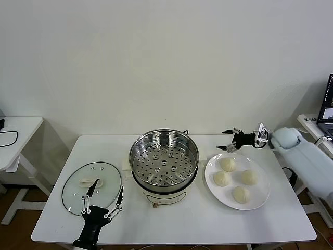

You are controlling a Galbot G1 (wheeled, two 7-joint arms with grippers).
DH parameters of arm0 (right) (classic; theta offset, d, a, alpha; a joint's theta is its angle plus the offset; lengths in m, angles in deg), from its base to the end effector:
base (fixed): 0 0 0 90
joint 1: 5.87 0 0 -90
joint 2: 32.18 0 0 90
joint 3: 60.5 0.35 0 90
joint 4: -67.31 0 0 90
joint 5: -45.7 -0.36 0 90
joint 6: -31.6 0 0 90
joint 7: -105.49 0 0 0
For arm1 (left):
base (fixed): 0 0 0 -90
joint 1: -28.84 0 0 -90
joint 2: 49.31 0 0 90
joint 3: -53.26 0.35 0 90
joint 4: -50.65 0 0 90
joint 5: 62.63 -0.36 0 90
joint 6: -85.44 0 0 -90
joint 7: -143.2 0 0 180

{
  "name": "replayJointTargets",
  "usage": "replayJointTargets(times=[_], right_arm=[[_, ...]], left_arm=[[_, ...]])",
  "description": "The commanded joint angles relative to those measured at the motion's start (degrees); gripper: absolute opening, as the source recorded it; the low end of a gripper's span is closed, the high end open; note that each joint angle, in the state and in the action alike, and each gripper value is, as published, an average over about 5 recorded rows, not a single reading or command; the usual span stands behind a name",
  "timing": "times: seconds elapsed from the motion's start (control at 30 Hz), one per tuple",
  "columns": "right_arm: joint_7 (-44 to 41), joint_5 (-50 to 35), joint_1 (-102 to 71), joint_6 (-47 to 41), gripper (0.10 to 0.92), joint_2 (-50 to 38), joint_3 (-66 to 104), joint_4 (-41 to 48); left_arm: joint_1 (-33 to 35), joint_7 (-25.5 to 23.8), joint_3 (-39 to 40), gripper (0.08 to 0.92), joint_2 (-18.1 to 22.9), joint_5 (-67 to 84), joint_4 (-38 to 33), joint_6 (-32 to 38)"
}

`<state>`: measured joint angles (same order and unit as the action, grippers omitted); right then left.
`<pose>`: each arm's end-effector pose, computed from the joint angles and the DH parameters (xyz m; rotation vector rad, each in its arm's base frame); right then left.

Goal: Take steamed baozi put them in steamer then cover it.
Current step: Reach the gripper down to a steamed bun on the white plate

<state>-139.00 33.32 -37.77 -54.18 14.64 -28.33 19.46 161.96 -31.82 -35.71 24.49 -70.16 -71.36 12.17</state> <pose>0.5726 -0.2401 -0.1890 1.3893 -1.9459 0.9905 0.1173 0.0391 -0.3213 0.2431 2.9786 0.4606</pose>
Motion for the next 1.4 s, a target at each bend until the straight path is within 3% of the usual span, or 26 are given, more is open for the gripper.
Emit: replayJointTargets(times=[0.03, 0.83, 1.2, 1.4], right_arm=[[-17.01, 18.62, 9.54, 1.77, 0.823, 3.43, -7.69, 6.42], [-3.11, 26.78, 4.09, 4.97, 0.823, 12.08, -8.73, 11.99], [-2.26, 28.19, 3.42, 5.44, 0.822, 12.48, -8.62, 12.2], [-2.09, 28.01, 3.05, 5.64, 0.76, 11.92, -8.62, 11.39]], left_arm=[[0.21, 0.21, -0.2, 0.823, 0.23, 0.0, -0.05, -0.05], [0.21, 0.79, -0.47, 0.823, 0.37, 0.03, 0.76, 0.93], [0.18, 0.81, -0.47, 0.823, 0.49, 0.01, 0.97, 1.27], [0.11, 0.82, -0.5, 0.823, 0.54, 0.02, 0.89, 1.31]])
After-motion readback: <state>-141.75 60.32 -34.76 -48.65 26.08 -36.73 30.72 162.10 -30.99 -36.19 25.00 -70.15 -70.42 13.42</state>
